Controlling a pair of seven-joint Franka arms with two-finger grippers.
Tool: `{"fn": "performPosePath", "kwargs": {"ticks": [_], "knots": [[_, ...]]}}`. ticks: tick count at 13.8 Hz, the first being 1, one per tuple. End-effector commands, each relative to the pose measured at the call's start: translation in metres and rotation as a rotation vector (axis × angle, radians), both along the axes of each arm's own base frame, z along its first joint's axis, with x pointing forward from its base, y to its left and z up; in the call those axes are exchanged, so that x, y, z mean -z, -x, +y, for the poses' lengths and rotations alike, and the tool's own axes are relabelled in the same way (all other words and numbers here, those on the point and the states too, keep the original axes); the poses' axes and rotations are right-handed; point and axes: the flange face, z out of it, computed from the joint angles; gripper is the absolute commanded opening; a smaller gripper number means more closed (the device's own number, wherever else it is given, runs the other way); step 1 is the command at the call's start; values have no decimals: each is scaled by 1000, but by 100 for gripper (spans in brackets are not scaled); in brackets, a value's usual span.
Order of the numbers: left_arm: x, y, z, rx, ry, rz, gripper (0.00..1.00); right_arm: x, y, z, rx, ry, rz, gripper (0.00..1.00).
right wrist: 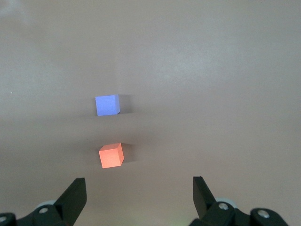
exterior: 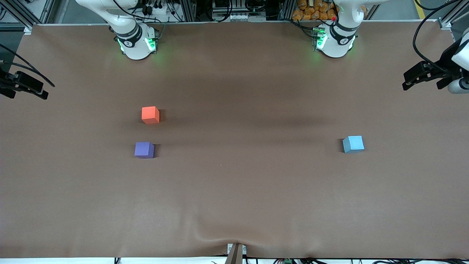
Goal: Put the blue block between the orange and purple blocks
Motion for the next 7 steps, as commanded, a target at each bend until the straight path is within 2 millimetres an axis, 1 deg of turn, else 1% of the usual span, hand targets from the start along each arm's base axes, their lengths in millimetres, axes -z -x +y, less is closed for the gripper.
{"fn": "performPosePath", "kwargs": {"ticks": [1, 2, 7], "knots": [[-8, 2, 11, -2, 3, -6, 100, -4, 3, 0, 17, 2, 5, 100], [-10, 1, 15, -12, 9, -11, 100, -4, 3, 0, 19, 2, 7, 100], [-11, -1, 20, -20, 10, -13, 100, -4, 3, 0, 19, 2, 7, 100]]}}
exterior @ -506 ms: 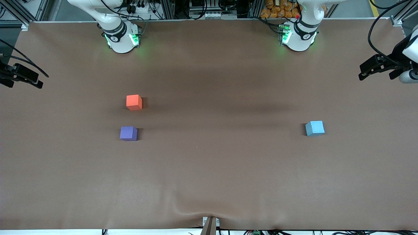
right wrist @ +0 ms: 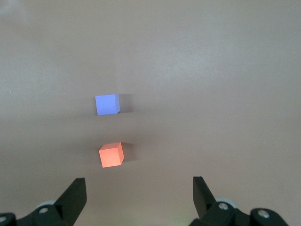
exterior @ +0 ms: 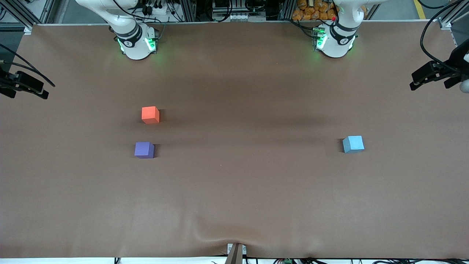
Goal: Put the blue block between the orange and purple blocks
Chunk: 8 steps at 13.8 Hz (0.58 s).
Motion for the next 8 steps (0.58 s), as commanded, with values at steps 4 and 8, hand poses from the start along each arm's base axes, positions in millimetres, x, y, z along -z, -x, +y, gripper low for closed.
{"fn": "performPosePath", "kwargs": {"ticks": [4, 8], "knots": [[2, 2, 3, 4, 9, 28, 100, -4, 3, 0, 17, 2, 3, 100], [3, 1, 2, 0, 3, 31, 100, -4, 3, 0, 17, 2, 3, 100]]}}
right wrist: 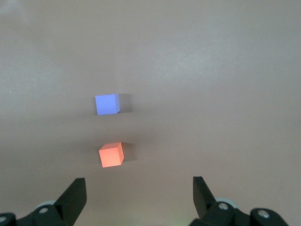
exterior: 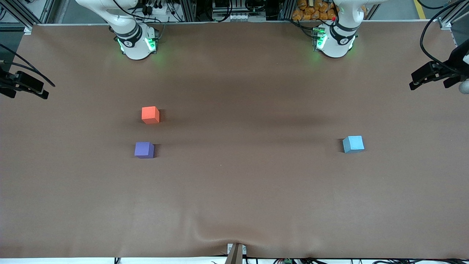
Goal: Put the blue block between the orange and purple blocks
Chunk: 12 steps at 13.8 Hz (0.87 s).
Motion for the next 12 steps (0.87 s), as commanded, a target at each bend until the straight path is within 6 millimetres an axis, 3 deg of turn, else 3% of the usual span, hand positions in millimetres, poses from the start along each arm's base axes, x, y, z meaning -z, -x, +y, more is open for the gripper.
{"fn": "performPosePath", "kwargs": {"ticks": [1, 12], "knots": [[-1, 1, -1, 4, 1, 9, 100, -4, 3, -1, 18, 2, 2, 100], [37, -5, -6, 5, 2, 51, 100, -4, 3, -1, 18, 2, 4, 100]]}}
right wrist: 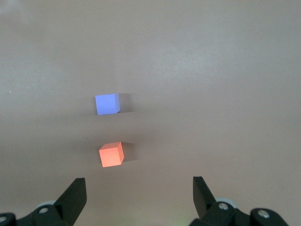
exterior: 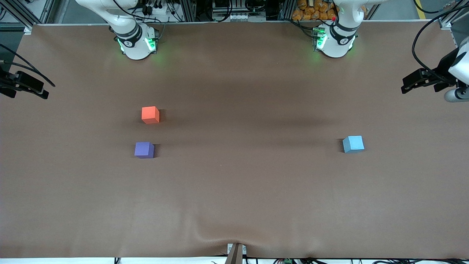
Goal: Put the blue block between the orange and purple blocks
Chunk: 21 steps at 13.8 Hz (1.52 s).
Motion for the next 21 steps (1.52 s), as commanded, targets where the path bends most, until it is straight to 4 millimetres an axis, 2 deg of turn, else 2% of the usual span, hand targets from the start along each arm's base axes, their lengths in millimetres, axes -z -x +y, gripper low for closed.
{"fn": "performPosePath", "kwargs": {"ticks": [1, 6, 11, 14, 17, 21], "knots": [[11, 1, -1, -5, 1, -4, 100, -4, 2, -1, 16, 2, 3, 100], [44, -1, 0, -8, 2, -19, 100, -4, 2, -2, 18, 2, 3, 100], [115, -3, 2, -12, 7, -53, 100, -4, 2, -1, 16, 2, 3, 100], [148, -6, 2, -12, 11, -73, 100, -4, 2, -1, 16, 2, 3, 100], [199, -14, 4, -14, 19, -114, 100, -4, 2, -1, 16, 2, 3, 100], [234, -21, 5, -16, 25, -107, 100, -4, 2, -1, 16, 2, 3, 100]]}}
